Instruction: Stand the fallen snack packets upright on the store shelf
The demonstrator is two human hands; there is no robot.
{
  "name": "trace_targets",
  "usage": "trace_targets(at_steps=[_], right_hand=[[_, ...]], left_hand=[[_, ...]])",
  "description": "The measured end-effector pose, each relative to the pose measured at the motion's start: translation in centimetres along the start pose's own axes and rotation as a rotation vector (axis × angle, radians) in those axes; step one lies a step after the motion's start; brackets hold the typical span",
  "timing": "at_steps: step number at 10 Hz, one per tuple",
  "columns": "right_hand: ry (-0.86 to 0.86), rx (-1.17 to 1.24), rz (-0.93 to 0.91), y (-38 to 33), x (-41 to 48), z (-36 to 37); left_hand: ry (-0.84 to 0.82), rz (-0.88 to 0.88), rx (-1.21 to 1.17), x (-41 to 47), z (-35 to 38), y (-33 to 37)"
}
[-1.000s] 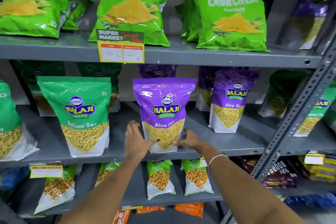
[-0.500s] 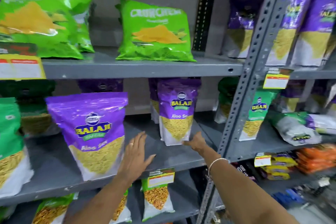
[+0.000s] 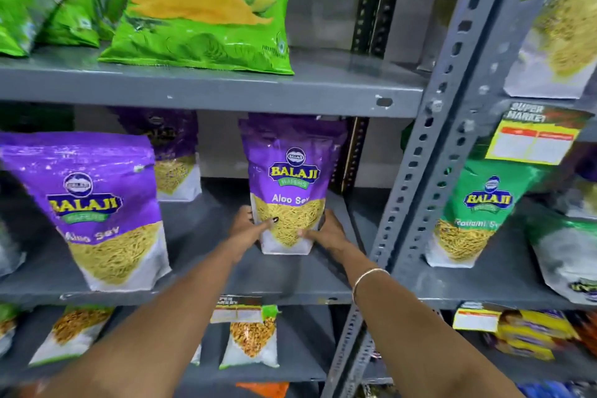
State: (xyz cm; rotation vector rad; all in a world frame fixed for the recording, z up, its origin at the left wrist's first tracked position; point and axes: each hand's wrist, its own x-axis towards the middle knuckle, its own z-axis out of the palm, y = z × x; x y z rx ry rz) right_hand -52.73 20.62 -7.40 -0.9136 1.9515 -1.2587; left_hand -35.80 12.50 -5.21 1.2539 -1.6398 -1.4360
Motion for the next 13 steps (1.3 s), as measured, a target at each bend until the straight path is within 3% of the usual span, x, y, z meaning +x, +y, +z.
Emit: trace_targets(at_steps=[4,11,12,13], right_hand=[[-0.047,0.041,-0.038,-0.1,-7.7,-1.6],[-0.078,0.003,-0.049,-0.2,-8.9,-2.0],[0.169,-0.144,-0.210,-4.6,-12.3,-1.5],[0.422,-0.400,-0.503,-6.6,-13.7,-1.6]], left_hand=[[0.008,0.012,0.176,-6.9,-0.9,-0.3],[-0.068,0.038,0.247,-7.9,-1.3,-0.4],[0.200,0.335,0.465,-9.4,-2.7,-0.1],[0.408,0.698,0.638,-10.1,-4.2,0.5]])
